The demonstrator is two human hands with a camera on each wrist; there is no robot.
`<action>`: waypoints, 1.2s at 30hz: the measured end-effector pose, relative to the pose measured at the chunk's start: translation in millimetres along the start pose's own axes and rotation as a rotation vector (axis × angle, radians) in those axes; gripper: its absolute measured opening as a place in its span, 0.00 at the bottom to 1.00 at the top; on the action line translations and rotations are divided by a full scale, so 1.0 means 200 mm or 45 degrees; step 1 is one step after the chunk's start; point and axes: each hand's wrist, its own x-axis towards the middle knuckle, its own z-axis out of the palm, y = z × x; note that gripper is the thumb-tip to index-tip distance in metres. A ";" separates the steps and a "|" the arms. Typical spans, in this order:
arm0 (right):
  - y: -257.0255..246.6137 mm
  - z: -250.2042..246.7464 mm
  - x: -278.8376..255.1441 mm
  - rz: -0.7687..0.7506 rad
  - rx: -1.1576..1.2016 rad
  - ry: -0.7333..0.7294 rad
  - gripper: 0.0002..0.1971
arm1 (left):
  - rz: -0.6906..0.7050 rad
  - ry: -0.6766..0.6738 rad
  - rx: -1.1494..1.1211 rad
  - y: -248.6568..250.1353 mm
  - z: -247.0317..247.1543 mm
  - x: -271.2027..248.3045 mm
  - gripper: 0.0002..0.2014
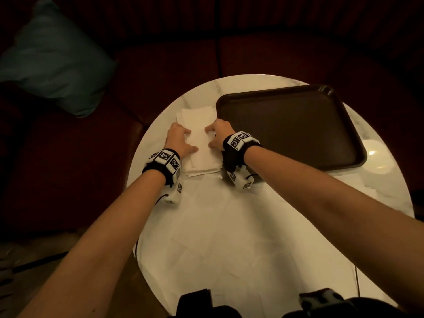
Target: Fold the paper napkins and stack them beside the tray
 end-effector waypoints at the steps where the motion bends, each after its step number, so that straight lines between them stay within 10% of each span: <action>1: 0.00 0.00 -0.01 -0.010 -0.041 -0.010 0.29 | -0.016 -0.006 0.030 0.00 0.01 -0.01 0.33; 8: 0.06 -0.19 -0.26 -0.104 0.053 0.119 0.32 | 0.126 0.131 0.241 0.07 -0.01 -0.27 0.23; 13: 0.26 -0.20 -0.67 -0.057 0.200 0.154 0.19 | 0.027 -0.155 0.186 0.03 0.09 -0.65 0.16; 20: 0.52 0.05 -1.14 0.063 0.255 -0.166 0.08 | -0.485 -0.206 0.254 -0.13 0.30 -1.09 0.35; 27: 0.53 0.27 -1.38 -0.058 0.230 -0.305 0.12 | -0.573 -0.036 0.382 -0.14 0.36 -1.19 0.51; 36: 0.52 0.32 -1.38 -0.039 0.315 -0.172 0.10 | -0.351 0.031 0.058 -0.12 0.37 -1.21 0.26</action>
